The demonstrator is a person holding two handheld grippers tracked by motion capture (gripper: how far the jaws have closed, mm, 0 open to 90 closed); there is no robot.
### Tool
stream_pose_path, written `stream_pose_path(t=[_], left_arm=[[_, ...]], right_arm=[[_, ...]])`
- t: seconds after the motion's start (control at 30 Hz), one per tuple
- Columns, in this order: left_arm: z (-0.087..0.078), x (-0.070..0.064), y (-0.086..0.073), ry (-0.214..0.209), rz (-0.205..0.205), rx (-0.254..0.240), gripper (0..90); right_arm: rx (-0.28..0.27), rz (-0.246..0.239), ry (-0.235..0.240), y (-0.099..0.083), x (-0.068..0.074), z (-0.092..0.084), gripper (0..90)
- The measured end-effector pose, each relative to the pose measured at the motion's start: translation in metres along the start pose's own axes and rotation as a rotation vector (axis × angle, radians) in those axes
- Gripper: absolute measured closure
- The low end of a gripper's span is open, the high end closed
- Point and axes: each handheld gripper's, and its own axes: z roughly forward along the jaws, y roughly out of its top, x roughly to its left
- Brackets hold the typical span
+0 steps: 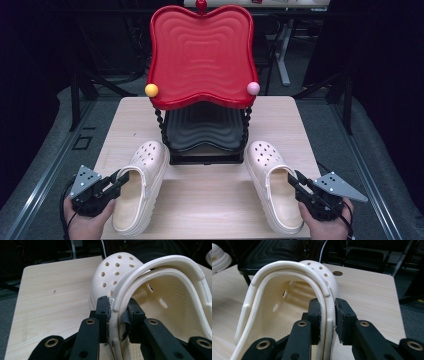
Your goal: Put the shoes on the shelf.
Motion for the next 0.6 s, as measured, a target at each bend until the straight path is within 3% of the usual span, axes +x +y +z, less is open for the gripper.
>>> stream_pose_path(t=[0.23, 0.6], left_arm=[[0.011, -0.014, 0.009, -0.044, 0.022, -0.003, 75.5], [0.024, -0.029, 0.023, -0.085, 0.049, -0.021, 75.5]], right_arm=[[-0.021, -0.007, 0.06, 0.01, 0.013, 0.002, 74.9], [-0.038, -0.04, 0.127, 0.024, 0.036, 0.023, 74.9]])
